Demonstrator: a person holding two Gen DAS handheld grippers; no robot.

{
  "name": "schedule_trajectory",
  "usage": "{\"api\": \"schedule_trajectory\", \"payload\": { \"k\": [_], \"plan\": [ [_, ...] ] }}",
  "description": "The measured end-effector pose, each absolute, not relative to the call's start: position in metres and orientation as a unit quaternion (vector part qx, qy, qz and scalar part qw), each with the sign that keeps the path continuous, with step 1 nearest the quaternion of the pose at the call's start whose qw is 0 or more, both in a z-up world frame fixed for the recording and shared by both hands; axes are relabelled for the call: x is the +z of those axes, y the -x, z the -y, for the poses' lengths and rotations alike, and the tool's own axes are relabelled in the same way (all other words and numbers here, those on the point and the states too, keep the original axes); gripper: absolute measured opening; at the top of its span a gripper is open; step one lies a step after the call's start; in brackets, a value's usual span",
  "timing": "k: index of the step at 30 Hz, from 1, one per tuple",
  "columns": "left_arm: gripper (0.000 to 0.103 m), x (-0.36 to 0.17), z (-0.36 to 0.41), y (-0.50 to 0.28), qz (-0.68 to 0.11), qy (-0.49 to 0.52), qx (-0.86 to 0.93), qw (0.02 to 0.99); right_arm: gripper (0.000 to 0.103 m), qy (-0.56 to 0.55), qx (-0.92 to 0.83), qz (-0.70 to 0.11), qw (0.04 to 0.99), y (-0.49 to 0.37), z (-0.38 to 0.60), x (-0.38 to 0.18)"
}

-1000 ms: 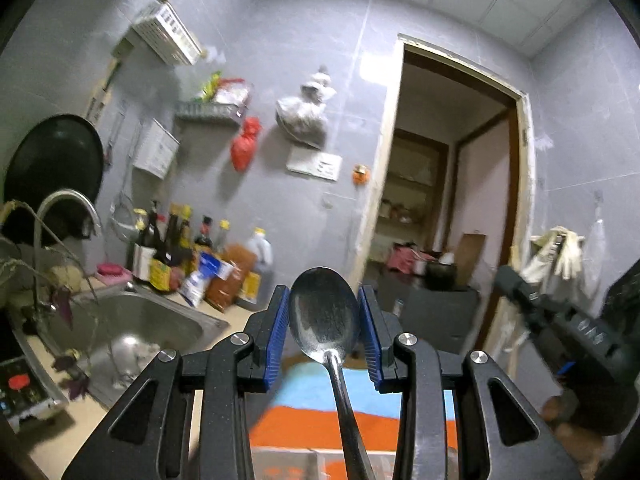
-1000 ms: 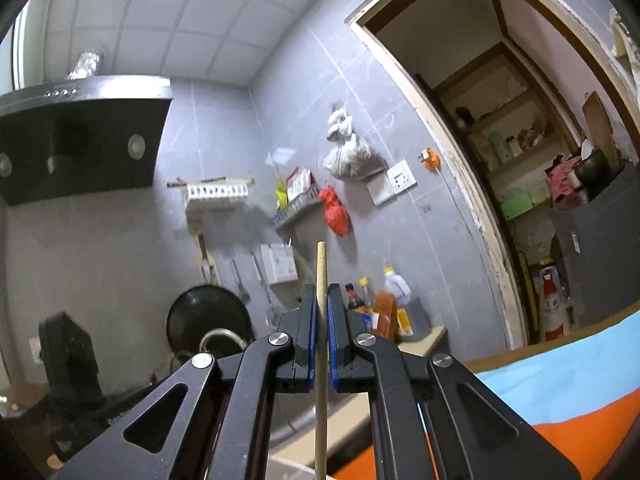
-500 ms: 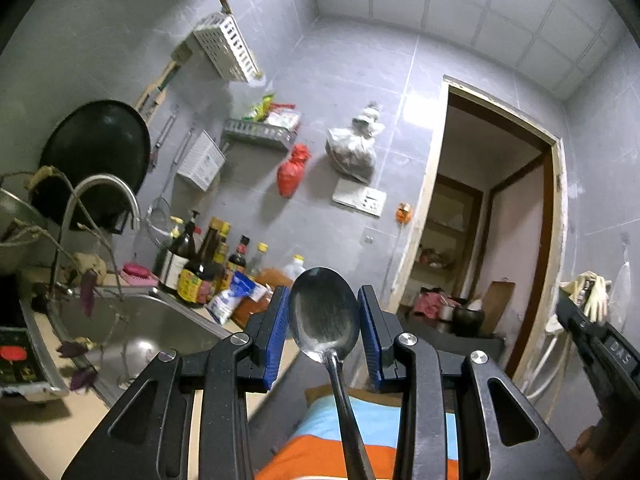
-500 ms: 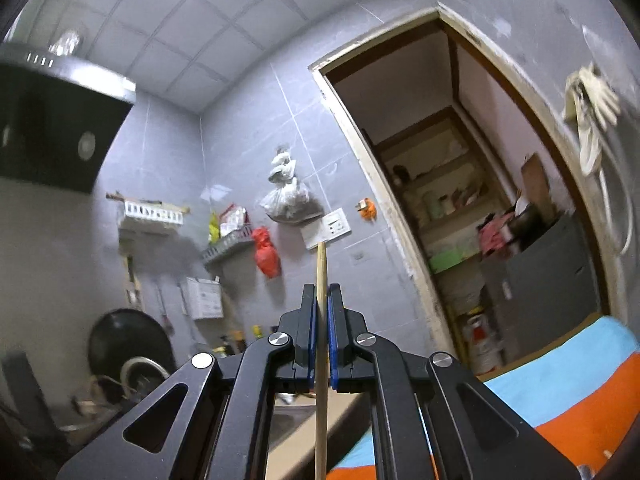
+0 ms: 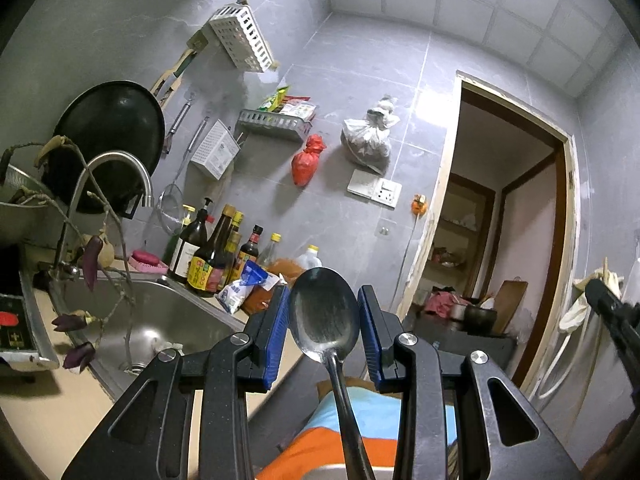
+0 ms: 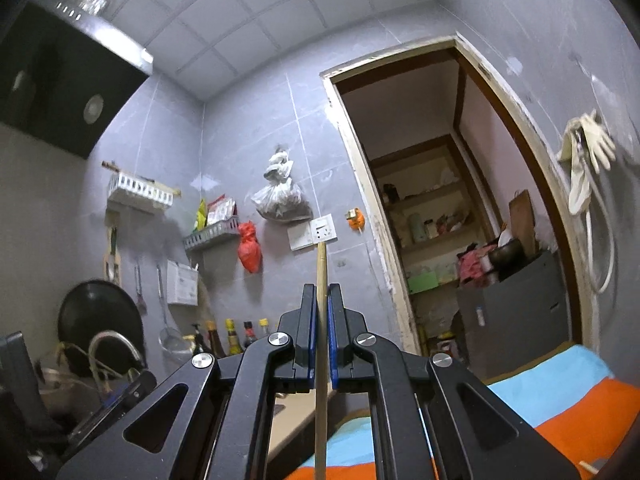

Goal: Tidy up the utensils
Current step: 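Carry the spoon and chopstick up and lower them into the white caddy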

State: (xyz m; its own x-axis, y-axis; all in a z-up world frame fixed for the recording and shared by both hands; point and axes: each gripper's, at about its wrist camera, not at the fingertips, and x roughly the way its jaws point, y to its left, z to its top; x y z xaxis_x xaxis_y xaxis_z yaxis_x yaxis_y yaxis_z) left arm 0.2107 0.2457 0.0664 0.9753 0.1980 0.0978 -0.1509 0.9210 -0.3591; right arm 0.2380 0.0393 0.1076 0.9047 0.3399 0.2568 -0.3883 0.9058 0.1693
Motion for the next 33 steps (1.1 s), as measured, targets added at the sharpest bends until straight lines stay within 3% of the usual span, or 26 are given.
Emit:
{"api": "schedule_trajectory", "payload": {
  "k": [17, 24, 26, 31, 33],
  "plan": [
    [0.03, 0.055, -0.239, -0.193, -0.005, 0.166, 0.039, 0.985, 0.004, -0.072, 0.246, -0.007, 0.967, -0.257, -0.033, 0.073],
    [0.031, 0.057, -0.228, -0.194, -0.065, 0.158, -0.008, 0.985, 0.013, -0.073, 0.275, -0.046, 0.958, -0.255, -0.027, 0.074],
    [0.033, 0.057, -0.224, -0.194, -0.078, 0.156, -0.014, 0.985, 0.02, -0.077, 0.284, -0.057, 0.954, -0.253, -0.023, 0.074],
    [0.052, 0.062, -0.22, -0.185, -0.083, 0.174, -0.02, 0.981, 0.022, -0.089, 0.3, -0.065, 0.947, -0.246, -0.011, 0.081],
    [0.058, 0.067, -0.217, -0.181, -0.082, 0.173, -0.019, 0.981, 0.03, -0.095, 0.305, -0.064, 0.945, -0.242, -0.002, 0.087]
  ]
}}
